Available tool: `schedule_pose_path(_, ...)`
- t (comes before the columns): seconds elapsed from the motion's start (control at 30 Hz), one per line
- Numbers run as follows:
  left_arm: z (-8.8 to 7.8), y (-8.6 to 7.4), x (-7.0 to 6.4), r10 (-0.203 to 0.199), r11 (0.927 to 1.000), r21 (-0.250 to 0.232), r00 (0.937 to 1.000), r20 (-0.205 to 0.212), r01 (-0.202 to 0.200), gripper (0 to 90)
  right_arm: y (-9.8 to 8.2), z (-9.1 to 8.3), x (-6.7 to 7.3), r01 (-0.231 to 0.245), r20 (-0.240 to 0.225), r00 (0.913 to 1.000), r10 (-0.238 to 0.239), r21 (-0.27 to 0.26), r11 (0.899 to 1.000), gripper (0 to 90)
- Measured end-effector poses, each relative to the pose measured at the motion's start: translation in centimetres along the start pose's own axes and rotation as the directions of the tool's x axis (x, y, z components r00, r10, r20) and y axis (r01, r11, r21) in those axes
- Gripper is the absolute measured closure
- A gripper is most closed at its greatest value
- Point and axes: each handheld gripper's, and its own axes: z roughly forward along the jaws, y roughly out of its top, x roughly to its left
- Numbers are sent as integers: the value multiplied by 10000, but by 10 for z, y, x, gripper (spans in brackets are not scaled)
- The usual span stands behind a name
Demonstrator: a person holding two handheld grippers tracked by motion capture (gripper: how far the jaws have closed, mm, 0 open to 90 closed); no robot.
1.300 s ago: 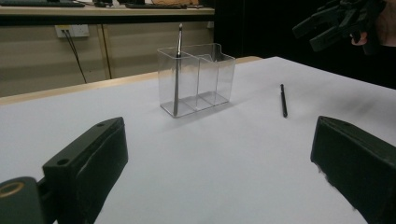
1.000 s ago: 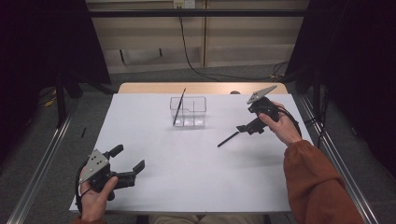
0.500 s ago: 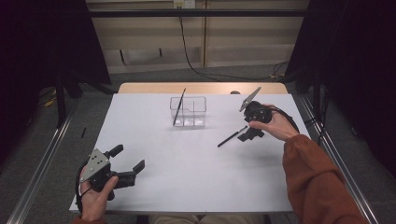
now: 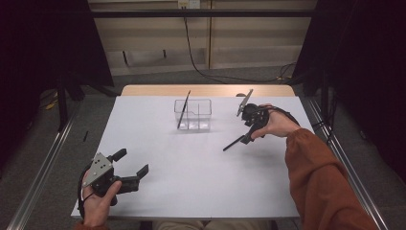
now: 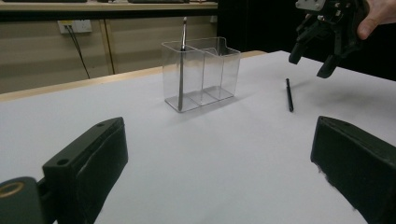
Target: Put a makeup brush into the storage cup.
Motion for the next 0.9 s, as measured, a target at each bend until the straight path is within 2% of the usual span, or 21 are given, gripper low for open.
schedule_pose_path(0.07, 0, 0, 0, -3, 10000, 10, 10000, 5, 3, 38, -1, 6, -2, 148, -59, 9999, -147, 216, 9997, 225)
schedule_pose_path(0.17, 0, 0, 0, -32, 10000, 21, 10000, -90, 32, 34, -2, 14, -6, 165, 71, 9998, -168, 494, 9986, 236)
schedule_pose_path(0.23, 0, -1, 1, -104, 9999, 16, 9999, -116, 104, 30, -2, 19, -10, 241, 187, 9995, -250, 458, 9987, 276)
schedule_pose_path(0.3, 0, -1, 1, -108, 9999, -8, 9998, -141, 108, 28, -2, 22, -13, 220, 276, 9993, -233, 471, 9986, 279)
schedule_pose_path(0.37, 0, -1, 1, -91, 10000, -12, 9999, -133, 91, 27, -2, 26, -15, 419, 281, 9986, -437, 634, 9971, 321)
schedule_pose_path(0.5, 0, -1, 1, -34, 10000, 0, 9999, -120, 34, 27, 0, 30, -15, 435, 280, 9986, -457, 736, 9963, 342)
schedule_pose_path(0.57, 0, -1, 1, -33, 10000, 1, 9999, -128, 33, 27, 1, 33, -15, 493, 240, 9984, -514, 836, 9953, 388)
schedule_pose_path(0.67, 0, -1, 1, -34, 10000, 3, 9999, -122, 34, 27, 2, 36, -16, 641, 246, 9975, -662, 761, 9950, 438)
schedule_pose_path(0.8, 0, -1, 1, -2, 10000, 23, 9999, -105, 2, 27, 3, 35, -18, 668, 309, 9971, -699, 932, 9934, 435)
schedule_pose_path(0.9, 0, -1, 1, 2, 10000, 41, 9999, -135, -1, 27, 4, 34, -21, 701, 255, 9970, -725, 859, 9938, 457)
